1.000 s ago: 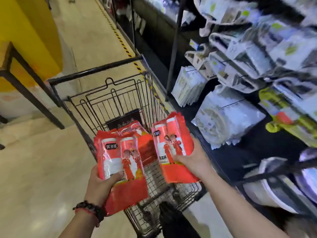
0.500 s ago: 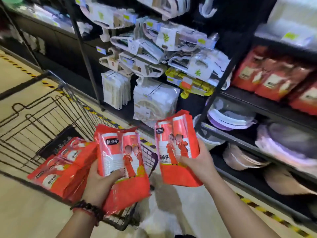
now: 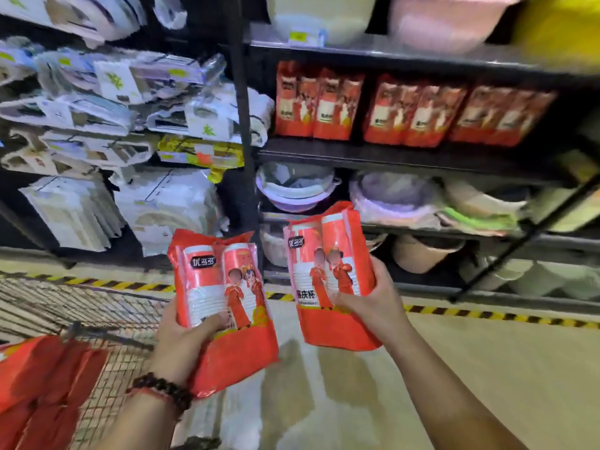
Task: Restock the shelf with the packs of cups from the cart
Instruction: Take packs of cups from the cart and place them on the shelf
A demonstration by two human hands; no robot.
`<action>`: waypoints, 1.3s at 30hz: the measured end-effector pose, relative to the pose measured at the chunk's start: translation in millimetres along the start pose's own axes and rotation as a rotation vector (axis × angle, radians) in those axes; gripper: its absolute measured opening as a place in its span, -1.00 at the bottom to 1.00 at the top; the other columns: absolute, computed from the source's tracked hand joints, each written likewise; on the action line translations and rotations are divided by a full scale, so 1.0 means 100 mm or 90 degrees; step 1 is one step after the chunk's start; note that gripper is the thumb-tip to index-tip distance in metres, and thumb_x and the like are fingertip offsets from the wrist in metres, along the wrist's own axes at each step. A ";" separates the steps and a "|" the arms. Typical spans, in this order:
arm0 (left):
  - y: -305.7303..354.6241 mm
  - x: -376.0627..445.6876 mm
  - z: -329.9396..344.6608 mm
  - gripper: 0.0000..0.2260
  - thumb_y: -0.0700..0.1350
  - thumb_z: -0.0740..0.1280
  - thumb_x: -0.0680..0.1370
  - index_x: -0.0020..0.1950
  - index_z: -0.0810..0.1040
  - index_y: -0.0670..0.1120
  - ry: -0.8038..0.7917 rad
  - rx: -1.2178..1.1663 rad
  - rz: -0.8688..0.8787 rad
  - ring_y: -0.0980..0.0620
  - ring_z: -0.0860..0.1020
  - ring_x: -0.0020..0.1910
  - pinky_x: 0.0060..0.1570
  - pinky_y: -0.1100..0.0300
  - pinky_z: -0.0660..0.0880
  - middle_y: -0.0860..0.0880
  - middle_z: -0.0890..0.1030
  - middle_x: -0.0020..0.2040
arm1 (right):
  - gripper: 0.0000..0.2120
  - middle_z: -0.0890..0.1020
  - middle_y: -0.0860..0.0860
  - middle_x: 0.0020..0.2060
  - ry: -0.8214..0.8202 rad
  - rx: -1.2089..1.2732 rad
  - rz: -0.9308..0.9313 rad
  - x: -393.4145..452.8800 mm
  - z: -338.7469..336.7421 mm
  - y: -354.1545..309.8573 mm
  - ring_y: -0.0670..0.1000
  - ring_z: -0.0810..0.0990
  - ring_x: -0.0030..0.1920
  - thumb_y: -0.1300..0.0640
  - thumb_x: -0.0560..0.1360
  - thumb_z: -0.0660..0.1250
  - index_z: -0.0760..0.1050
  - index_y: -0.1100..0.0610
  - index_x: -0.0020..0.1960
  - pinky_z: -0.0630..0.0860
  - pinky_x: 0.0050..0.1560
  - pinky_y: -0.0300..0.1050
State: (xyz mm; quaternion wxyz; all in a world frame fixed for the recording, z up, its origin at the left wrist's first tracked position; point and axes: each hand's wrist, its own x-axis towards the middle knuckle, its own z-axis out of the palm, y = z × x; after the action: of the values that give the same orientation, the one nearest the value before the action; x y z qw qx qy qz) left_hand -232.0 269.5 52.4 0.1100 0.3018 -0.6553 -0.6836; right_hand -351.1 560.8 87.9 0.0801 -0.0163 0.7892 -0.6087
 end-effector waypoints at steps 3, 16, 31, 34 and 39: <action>-0.01 -0.23 0.62 -0.26 0.05 0.59 0.04 0.20 0.55 -0.04 -0.063 0.033 0.006 -0.17 0.69 -0.04 -0.02 -0.09 0.63 -0.12 0.71 0.03 | -0.24 0.69 -0.29 0.00 0.059 0.010 0.039 -0.20 -0.65 0.22 -0.15 0.69 0.01 -0.12 0.02 0.64 0.44 -0.33 0.16 0.62 0.12 0.04; 0.18 -0.70 2.83 -0.42 -0.05 0.60 0.12 0.08 0.55 0.26 -0.289 0.087 0.038 0.00 0.70 -0.10 -0.14 0.04 0.60 0.03 0.72 -0.02 | -0.12 0.67 -0.18 0.06 0.309 0.030 0.140 -0.79 -2.65 0.70 -0.09 0.69 0.04 -0.24 0.04 0.63 0.40 -0.23 0.31 0.65 0.11 0.13; 0.64 0.38 4.78 -0.52 -0.26 0.61 0.29 0.07 0.55 0.12 -0.395 0.067 0.113 0.14 0.68 -0.15 -0.36 0.37 0.55 0.16 0.72 -0.09 | -0.10 0.66 -0.15 0.09 0.422 0.004 0.133 0.53 -3.76 0.63 -0.03 0.68 0.06 -0.20 0.01 0.57 0.40 -0.16 0.32 0.66 0.07 0.09; 0.76 0.63 5.11 -0.52 -0.26 0.58 0.34 0.10 0.53 0.17 -0.408 0.053 0.106 0.19 0.68 -0.19 -0.35 0.37 0.54 0.14 0.71 -0.07 | -0.05 0.64 -0.16 0.10 0.432 0.012 0.109 0.87 -3.90 0.56 -0.03 0.67 0.07 -0.27 0.01 0.57 0.38 -0.13 0.36 0.66 0.04 0.02; 0.94 0.91 5.64 -0.46 -0.14 0.59 0.20 0.14 0.55 0.08 -0.409 0.026 0.104 0.14 0.69 -0.20 -0.36 0.31 0.56 0.06 0.71 -0.07 | -0.12 0.67 -0.15 0.06 0.450 0.045 0.079 1.35 -4.23 0.49 -0.05 0.70 0.02 -0.19 0.01 0.59 0.43 -0.16 0.31 0.68 0.03 0.05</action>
State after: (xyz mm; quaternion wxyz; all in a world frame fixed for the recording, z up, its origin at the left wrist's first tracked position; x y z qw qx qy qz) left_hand -641.0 676.9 94.8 -0.0536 0.0193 -0.6920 -0.7197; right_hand -542.3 961.8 130.7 -0.1603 0.2457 0.7463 -0.5975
